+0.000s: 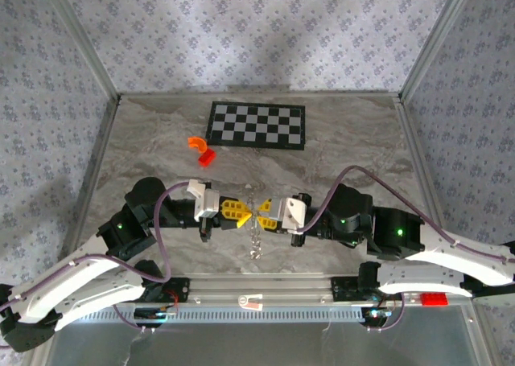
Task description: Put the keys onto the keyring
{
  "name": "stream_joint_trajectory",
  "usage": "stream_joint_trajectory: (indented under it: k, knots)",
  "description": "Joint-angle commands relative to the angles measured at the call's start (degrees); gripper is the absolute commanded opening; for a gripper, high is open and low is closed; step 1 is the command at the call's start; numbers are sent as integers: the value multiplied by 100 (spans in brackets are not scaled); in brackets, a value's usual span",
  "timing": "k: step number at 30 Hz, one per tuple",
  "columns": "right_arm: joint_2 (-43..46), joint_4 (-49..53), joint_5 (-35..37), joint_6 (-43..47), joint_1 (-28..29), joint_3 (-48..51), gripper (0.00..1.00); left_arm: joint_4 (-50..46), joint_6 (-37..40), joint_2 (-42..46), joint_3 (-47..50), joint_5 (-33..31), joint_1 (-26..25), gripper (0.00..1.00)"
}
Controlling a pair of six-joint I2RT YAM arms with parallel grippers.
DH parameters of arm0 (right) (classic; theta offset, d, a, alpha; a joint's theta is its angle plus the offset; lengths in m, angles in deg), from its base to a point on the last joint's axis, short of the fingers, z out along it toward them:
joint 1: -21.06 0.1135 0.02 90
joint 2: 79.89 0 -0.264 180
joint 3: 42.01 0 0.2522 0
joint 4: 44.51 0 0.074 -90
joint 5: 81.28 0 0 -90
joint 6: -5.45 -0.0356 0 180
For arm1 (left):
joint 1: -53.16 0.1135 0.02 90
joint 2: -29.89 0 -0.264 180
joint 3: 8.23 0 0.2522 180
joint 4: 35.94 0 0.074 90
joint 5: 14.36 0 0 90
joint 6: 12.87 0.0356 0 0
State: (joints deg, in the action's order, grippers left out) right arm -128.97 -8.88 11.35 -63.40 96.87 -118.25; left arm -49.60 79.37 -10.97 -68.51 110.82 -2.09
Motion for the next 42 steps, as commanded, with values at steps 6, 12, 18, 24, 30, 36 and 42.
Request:
stream_joint_trajectory:
  k: [6, 12, 18, 24, 30, 36, 42]
  knots:
    - [7, -238, -159, -128, -86, 58, 13, 319, -38, 39, -42, 156, -13, 0]
    - [3, -231, -205, -164, -117, 90, 3, 337, -40, 50, -6, 157, -14, 0]
    - [17, -237, -204, -165, -146, 87, 0, -139, 191, 68, -93, -150, -13, 0]
    - [33, -16, 269, -144, -168, -69, 0, -1296, 711, 117, -412, -1189, -14, 9]
    - [-264, 548, 749, -93, -163, -435, 0, -2329, 1056, -104, -944, -1619, -13, 20]
    - [-327, 575, 782, -93, -163, -433, 0, -2217, 957, -167, -899, -1600, -13, 2]
    - [-275, 609, 715, -94, -177, -432, 0, -1726, 602, 52, -593, -1401, -13, 20]
